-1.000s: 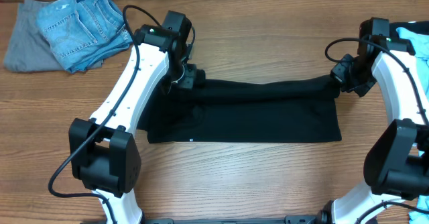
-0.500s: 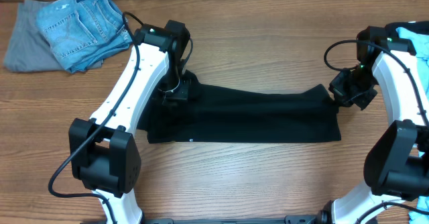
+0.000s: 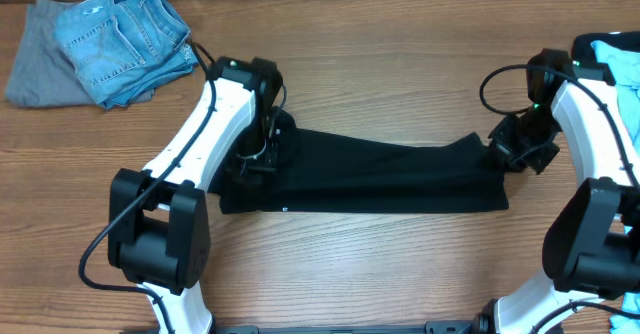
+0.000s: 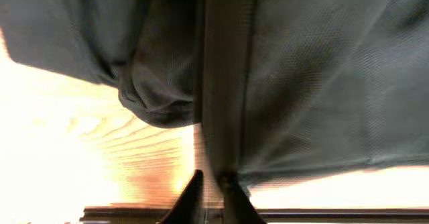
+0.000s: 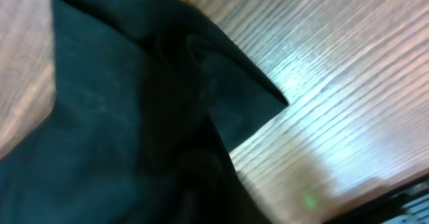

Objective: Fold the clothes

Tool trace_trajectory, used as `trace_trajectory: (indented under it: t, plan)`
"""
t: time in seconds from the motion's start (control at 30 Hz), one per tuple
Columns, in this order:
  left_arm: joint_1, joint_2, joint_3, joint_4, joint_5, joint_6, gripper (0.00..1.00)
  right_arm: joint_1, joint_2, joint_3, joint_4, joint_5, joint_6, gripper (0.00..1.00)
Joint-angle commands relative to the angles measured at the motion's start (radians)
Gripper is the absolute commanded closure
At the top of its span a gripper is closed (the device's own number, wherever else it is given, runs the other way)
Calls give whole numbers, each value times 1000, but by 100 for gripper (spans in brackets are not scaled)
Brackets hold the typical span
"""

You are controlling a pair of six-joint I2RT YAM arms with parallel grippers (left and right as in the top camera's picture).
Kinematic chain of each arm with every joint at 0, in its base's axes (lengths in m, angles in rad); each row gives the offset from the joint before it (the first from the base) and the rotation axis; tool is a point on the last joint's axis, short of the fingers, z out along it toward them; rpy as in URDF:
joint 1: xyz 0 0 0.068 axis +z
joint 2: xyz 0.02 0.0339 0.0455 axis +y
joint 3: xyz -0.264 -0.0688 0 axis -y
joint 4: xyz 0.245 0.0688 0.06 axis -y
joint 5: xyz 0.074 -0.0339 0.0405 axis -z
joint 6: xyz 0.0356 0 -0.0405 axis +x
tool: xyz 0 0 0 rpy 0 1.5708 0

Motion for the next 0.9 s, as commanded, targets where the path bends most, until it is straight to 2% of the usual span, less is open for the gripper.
trace_trajectory:
  t: [0.0, 0.03, 0.1, 0.17, 0.27, 0.4, 0.5, 0.6, 0.7, 0.8, 0.87]
  plan:
    - [-5, -7, -78, 26, -38, -11, 76, -2, -34, -27, 10, 23, 9, 66]
    - [-5, -7, -95, 35, -38, -11, 73, -2, -34, -34, 10, 22, 10, 59]
    - [-5, -7, -117, 42, -37, -11, 51, -2, -34, -45, 15, 18, 10, 43]
    - [-5, -7, -121, 41, -41, -11, 47, -2, -34, -44, 14, 19, 9, 36]
    - [-5, -8, -91, 41, -42, -16, 52, -2, -35, -41, 22, 18, 2, 33]
    - [-6, -8, 7, 25, -29, -34, 65, -2, -34, -41, 53, 0, -10, 33]
    - [-15, -8, 94, 31, 47, -28, 70, -2, -34, -42, 90, -8, -10, 34]
    - [-35, -8, 144, 98, 121, 27, 74, 7, -34, -44, 133, -15, -10, 39]
    - [-60, -6, 144, 184, 164, 57, 77, 19, -34, -45, 168, -40, -9, 54]
    - [-74, 11, 128, 238, 163, 55, 86, 31, -34, -54, 188, -48, -9, 68]
    - [-74, 34, 121, 254, 166, 47, 92, 41, -33, -66, 196, -48, -9, 72]
